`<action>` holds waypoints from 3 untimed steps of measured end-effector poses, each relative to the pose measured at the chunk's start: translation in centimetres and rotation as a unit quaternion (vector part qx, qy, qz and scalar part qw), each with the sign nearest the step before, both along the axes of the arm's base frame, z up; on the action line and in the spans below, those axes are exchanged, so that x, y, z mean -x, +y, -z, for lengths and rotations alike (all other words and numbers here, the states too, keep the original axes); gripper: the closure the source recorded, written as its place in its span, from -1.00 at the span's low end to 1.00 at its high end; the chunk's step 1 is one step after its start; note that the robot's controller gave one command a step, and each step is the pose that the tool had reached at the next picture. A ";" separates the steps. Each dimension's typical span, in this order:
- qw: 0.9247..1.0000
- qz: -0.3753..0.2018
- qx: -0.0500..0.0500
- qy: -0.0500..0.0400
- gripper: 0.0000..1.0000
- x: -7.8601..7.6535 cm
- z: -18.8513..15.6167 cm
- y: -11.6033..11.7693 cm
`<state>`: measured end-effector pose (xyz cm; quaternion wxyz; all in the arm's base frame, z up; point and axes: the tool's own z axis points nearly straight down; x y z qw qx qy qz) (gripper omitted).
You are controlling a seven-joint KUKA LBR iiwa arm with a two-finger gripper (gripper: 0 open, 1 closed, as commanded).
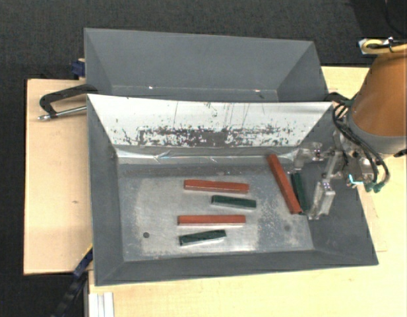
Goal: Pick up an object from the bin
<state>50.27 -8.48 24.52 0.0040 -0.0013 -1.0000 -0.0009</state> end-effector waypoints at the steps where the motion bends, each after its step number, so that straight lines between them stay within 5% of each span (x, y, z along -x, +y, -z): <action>1: 1.000 -0.001 0.001 -0.005 -1.00 -0.2 -0.4 0.0; 3: 0.998 -0.059 0.000 -0.005 -1.00 0.0 8.3 8.3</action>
Offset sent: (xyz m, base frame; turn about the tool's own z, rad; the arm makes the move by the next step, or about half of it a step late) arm 0.0047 0.1132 -0.0921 -0.2368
